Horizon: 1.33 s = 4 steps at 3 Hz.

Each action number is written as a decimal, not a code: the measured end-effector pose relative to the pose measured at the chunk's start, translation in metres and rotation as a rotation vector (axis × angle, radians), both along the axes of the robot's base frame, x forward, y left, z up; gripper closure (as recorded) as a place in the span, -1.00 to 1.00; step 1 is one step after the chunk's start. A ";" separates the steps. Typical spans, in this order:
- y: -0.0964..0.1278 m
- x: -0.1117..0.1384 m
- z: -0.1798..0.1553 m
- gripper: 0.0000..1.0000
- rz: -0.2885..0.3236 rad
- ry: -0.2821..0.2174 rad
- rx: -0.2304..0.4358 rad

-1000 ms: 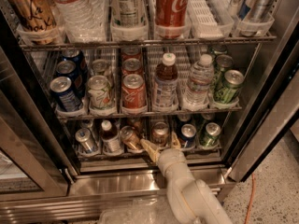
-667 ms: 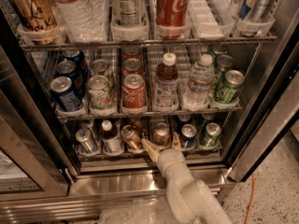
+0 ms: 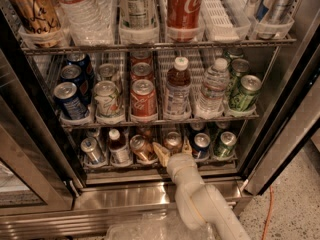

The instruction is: Pick orange can from bottom shelf of fridge

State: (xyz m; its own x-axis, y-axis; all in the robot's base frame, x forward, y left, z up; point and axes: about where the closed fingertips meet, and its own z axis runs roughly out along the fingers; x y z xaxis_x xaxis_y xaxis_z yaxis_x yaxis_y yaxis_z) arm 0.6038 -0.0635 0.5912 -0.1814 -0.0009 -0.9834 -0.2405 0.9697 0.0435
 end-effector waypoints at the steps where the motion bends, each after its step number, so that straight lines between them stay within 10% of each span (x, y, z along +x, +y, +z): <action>1: 0.001 0.001 0.000 -0.28 0.001 0.001 0.000; 4: 0.001 0.001 0.000 1.00 0.001 0.001 0.000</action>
Offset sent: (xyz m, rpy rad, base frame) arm 0.0006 0.0010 -0.0004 0.0003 0.0008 0.0014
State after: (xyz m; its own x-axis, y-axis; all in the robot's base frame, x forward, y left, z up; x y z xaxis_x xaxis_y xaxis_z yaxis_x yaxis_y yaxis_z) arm 0.6044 -0.0625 0.5908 -0.1822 -0.0008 -0.9833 -0.2418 0.9693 0.0441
